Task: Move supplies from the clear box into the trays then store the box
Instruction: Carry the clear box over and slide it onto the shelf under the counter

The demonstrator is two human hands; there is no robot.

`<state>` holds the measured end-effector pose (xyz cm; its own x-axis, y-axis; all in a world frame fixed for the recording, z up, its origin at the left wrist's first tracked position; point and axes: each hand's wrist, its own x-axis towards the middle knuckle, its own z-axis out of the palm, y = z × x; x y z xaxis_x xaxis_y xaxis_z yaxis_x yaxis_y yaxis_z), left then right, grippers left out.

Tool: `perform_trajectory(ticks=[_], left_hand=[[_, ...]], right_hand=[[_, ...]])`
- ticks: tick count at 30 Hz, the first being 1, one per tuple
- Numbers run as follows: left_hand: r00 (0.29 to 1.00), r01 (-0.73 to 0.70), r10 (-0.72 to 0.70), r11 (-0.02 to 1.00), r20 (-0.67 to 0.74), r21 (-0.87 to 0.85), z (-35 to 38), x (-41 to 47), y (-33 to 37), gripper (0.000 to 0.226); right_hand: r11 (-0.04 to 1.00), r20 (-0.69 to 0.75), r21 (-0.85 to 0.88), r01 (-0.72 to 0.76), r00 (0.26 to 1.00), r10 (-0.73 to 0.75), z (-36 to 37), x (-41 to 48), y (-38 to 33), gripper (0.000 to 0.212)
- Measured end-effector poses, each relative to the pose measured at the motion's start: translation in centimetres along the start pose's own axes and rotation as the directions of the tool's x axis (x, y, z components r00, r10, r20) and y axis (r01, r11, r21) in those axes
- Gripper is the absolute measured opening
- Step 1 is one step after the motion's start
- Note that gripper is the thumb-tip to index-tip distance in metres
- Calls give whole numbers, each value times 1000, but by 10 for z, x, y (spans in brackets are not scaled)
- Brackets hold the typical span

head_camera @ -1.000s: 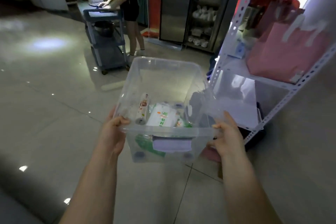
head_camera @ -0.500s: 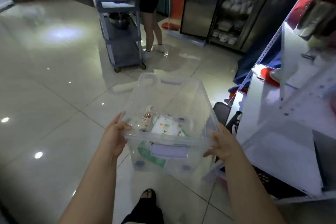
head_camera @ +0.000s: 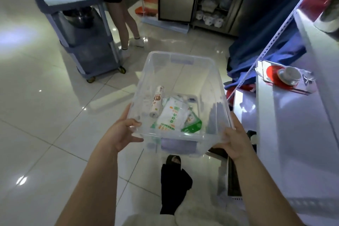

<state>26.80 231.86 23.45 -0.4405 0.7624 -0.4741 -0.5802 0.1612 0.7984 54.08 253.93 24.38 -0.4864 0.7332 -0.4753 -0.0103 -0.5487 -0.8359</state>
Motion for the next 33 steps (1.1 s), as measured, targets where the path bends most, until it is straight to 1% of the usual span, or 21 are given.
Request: perform_trajectory(ticks=[4, 7, 11, 13, 16, 20, 22, 24, 27, 31, 33], left_hand=[[1000, -8, 8, 999, -17, 40, 7, 95, 47, 69], [1000, -6, 7, 995, -11, 101, 13, 162, 88, 71], [992, 74, -66, 995, -108, 73, 20, 242, 135, 80], [991, 101, -92, 990, -92, 96, 26, 279, 154, 83], [990, 139, -135, 982, -41, 132, 34, 342, 184, 87], [973, 209, -226, 950, 50, 234, 48, 435, 206, 92], [950, 259, -299, 916, 89, 307, 57, 483, 213, 89], [911, 305, -388, 860, 137, 409, 71, 531, 223, 82], [849, 334, -496, 772, 184, 540, 97, 600, 238, 84], [773, 331, -604, 645, 193, 689, 142, 665, 245, 83], [731, 321, -654, 580, 193, 749, 166, 686, 239, 81]], right_hand=[[999, -8, 4, -31, 999, 31, 18, 101, -26, 66], [998, -22, 9, -61, 998, 61, 33, 174, -47, 63], [992, -40, 88, -89, 995, 92, 48, 248, -72, 66], [989, -82, 121, -87, 992, 98, 52, 273, -79, 68], [988, -115, 149, -29, 992, 46, 59, 305, -82, 70], [972, -253, 233, 26, 967, 35, 62, 345, -73, 73], [959, -346, 277, 54, 937, 47, 63, 365, -67, 73], [936, -438, 338, 96, 897, 66, 66, 382, -61, 74], [907, -601, 398, 133, 785, 149, 83, 399, -58, 78], [865, -701, 453, 216, 685, 196, 112, 404, -60, 77], [827, -741, 497, 264, 626, 245, 122, 404, -56, 77]])
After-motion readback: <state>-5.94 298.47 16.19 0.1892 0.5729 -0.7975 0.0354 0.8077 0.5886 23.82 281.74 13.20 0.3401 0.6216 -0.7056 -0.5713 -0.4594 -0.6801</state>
